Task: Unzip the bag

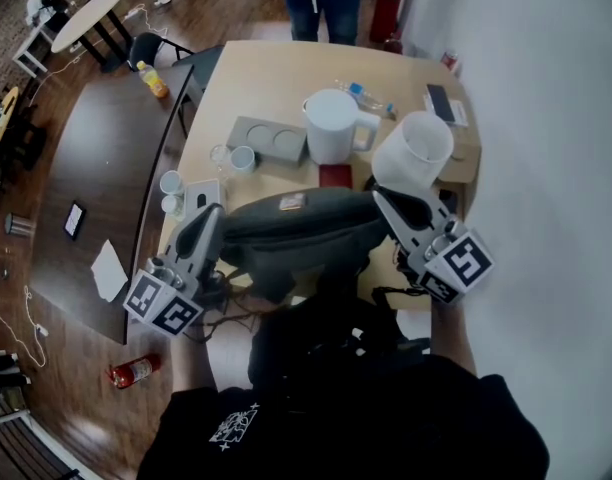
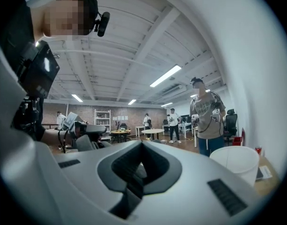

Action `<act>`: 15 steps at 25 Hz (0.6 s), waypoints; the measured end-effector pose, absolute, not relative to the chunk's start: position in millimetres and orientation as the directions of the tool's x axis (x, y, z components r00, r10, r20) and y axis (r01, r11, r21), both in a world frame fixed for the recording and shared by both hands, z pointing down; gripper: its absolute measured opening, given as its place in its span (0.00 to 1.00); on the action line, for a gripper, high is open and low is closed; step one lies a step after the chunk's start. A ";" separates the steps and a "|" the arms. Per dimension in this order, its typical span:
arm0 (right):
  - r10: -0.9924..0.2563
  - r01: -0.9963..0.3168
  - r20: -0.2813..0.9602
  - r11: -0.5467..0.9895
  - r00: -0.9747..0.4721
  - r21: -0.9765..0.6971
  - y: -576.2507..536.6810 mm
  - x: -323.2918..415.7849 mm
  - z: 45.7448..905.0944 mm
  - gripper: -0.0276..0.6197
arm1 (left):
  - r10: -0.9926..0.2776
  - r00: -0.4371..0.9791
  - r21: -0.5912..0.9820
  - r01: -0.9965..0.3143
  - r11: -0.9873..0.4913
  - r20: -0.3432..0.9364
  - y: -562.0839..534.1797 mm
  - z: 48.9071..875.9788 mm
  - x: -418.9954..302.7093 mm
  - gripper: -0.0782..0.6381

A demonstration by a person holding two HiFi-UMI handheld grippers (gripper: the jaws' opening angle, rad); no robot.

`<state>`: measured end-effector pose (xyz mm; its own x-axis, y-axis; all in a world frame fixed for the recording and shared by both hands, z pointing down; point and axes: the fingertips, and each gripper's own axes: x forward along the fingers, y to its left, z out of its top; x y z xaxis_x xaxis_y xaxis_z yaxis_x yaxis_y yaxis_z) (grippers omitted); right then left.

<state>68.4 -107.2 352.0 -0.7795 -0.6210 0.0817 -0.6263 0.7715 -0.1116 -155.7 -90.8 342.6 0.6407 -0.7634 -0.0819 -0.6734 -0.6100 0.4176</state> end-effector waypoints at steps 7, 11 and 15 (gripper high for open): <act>-0.620 -0.626 0.091 0.776 -0.780 -0.075 -108.7 66.8 351.1 0.08 | -0.758 0.650 0.374 -0.689 -0.621 -0.061 -90.9 342.0 -145.2 0.11; -0.632 -0.638 0.108 0.769 -0.768 -0.043 -107.9 65.2 352.0 0.08 | -0.762 0.647 0.321 -0.714 -0.622 -0.037 -91.2 342.4 -140.3 0.11; -0.627 -0.634 0.117 0.773 -0.770 -0.032 -106.6 61.7 353.7 0.08 | -0.761 0.648 0.325 -0.712 -0.623 -0.041 -90.1 343.8 -137.9 0.11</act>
